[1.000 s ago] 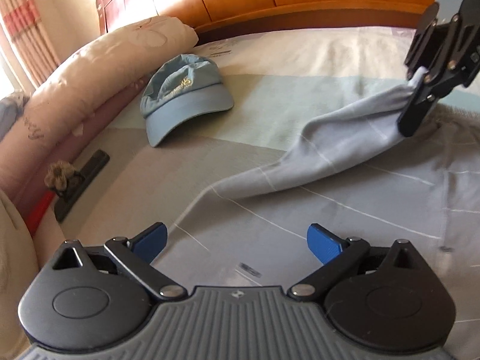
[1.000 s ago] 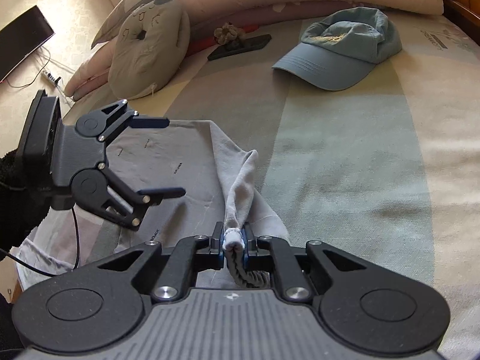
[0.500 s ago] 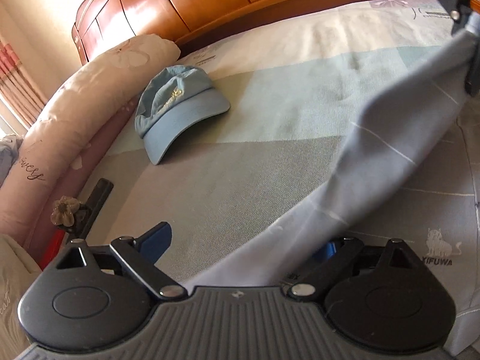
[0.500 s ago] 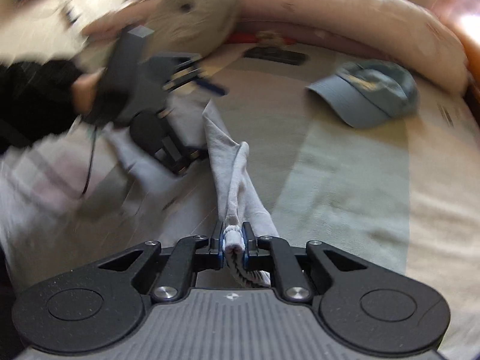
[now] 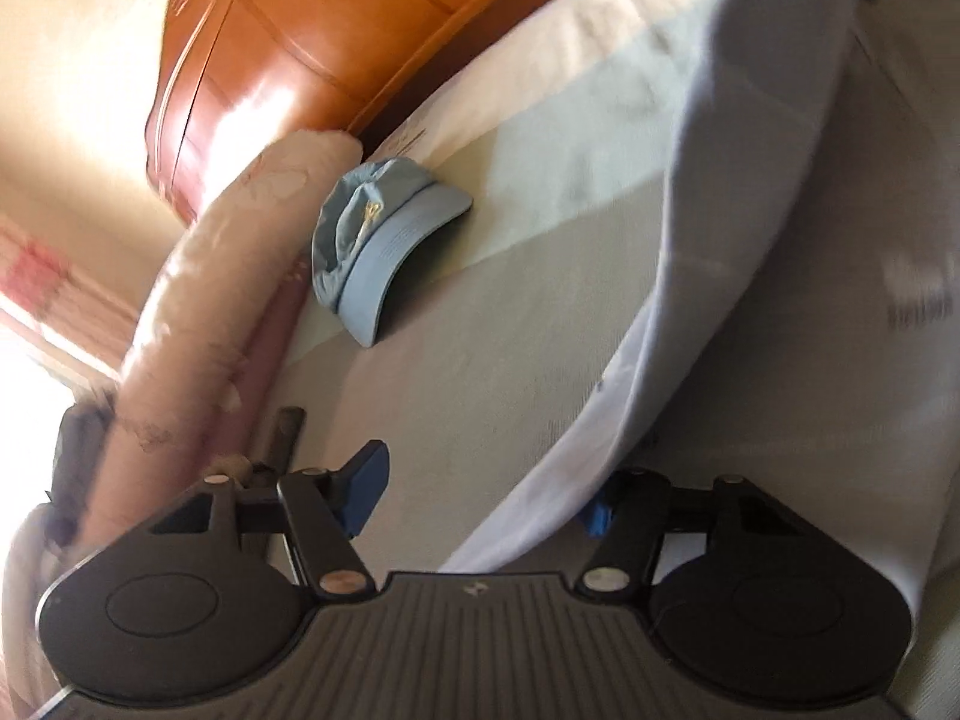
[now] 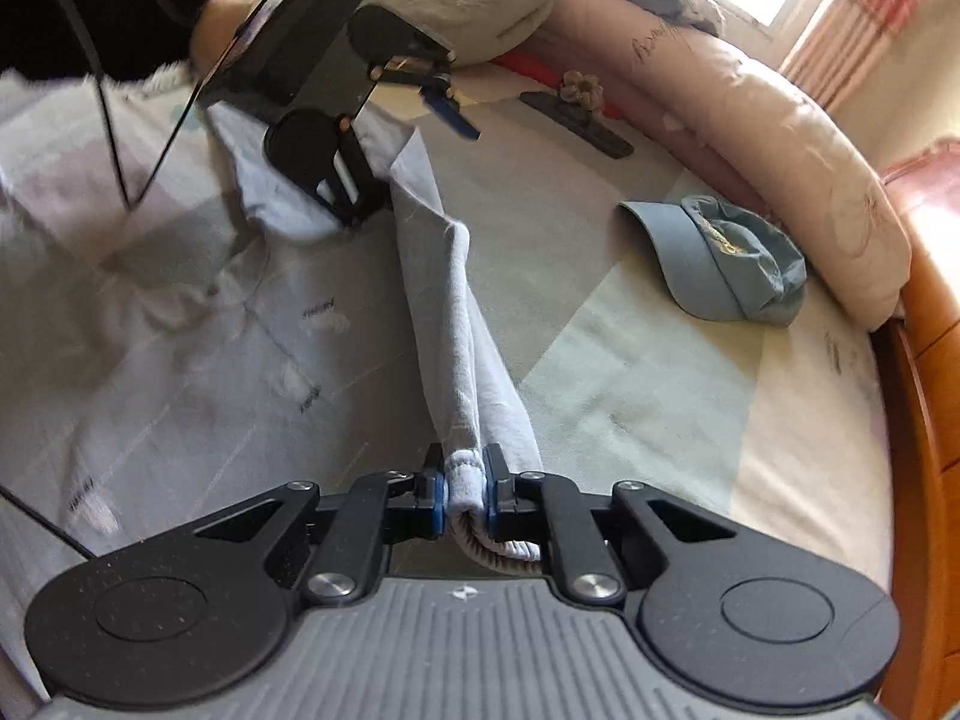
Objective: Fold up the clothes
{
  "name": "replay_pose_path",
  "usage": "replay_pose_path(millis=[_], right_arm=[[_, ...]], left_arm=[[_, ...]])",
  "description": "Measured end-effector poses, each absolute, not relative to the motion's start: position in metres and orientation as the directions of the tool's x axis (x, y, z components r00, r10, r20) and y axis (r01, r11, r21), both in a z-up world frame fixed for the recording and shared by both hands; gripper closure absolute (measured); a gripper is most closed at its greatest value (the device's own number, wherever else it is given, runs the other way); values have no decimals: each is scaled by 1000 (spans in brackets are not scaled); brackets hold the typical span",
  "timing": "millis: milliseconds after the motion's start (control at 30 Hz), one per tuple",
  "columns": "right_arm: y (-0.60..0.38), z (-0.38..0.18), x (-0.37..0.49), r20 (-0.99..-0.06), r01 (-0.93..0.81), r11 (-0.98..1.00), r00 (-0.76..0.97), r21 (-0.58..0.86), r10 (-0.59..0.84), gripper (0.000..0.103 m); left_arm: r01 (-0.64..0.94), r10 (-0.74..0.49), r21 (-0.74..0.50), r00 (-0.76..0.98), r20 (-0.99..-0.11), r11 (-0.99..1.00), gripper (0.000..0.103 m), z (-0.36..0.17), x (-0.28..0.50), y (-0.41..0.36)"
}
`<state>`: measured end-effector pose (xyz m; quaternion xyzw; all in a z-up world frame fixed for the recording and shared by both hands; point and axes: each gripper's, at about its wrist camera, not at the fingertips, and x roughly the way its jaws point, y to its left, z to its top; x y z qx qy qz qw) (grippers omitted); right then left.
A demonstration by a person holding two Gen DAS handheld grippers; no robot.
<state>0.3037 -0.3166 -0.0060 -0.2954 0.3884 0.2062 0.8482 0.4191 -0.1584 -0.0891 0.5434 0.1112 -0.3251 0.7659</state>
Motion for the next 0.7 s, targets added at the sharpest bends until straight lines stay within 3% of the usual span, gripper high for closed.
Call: replay_pose_path(millis=[233, 400, 500, 700], right_arm=[[-304, -24, 298, -789, -612, 663, 613, -432, 53, 88], [-305, -26, 295, -798, -614, 664, 601, -427, 43, 88], [-307, -27, 295, -801, -609, 668, 598, -427, 33, 88], [-305, -30, 295, -792, -585, 681, 610, -440, 12, 88]], left_arm=[[556, -438, 831, 752, -493, 18, 70, -105, 401, -158], [548, -467, 836, 729, -501, -40, 79, -110, 401, -158], [573, -468, 817, 707, -530, -59, 101, -115, 401, -159], [606, -441, 795, 709, -550, -18, 103, -105, 401, -167]])
